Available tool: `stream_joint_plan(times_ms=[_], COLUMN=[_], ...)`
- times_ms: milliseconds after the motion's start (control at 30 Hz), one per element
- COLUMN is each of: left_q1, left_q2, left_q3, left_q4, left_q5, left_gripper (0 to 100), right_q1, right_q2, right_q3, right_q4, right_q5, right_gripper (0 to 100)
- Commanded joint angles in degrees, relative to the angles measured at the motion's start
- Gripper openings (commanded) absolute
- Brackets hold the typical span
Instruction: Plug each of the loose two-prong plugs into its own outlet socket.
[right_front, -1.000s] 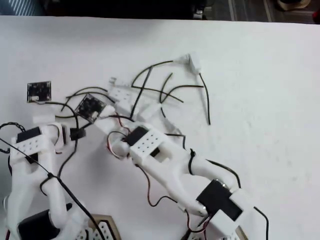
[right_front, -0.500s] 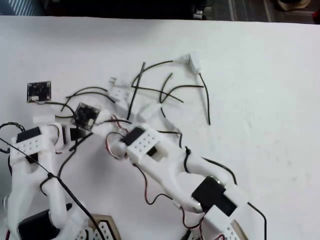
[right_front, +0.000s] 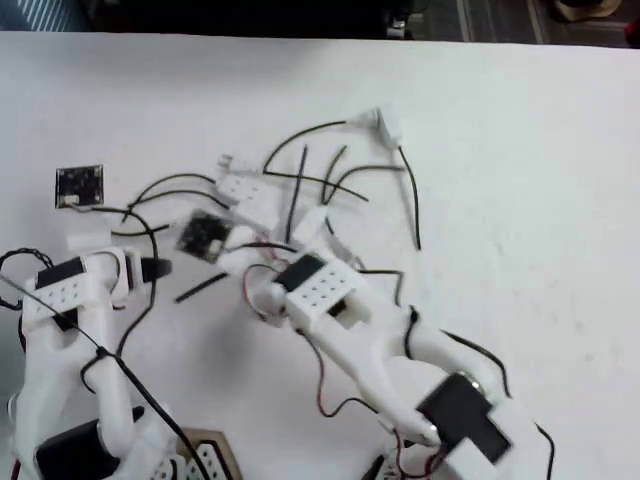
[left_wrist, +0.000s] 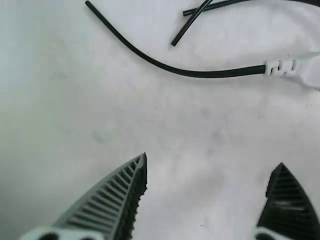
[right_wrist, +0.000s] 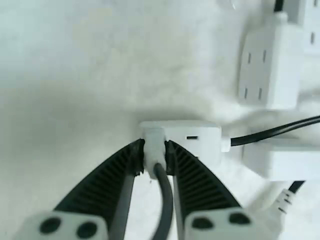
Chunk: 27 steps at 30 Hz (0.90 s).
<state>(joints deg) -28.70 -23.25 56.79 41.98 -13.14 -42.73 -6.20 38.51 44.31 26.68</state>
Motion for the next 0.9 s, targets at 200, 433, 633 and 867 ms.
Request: stream_joint_plan(times_ms=[200, 433, 633, 867], left_q1=[-0.6, -0.5, -0.4, -0.4], left_q2=[-2.2, -2.2, -2.2, -2.2], left_q3=[-0.2, -0.2, -0.2, -0.2], left_q4=[-1.0, -1.0, -1.0, -1.0], left_q5=[0.1, 0.1, 0.2, 0.3], left_gripper=[37, 37, 37, 37], right_q1=[10.6, 13.9, 9.4, 6.8], right_q2=[-11.6, -15.0, -14.8, -15.3], right_q3=[6.9, 9.6, 6.4, 4.0], right_q4=[7.3, 7.0, 6.0, 6.5], right_q5=[0.4, -10.6, -31.2, -36.8], right_gripper=[1.7, 2.1, 2.2, 18.3])
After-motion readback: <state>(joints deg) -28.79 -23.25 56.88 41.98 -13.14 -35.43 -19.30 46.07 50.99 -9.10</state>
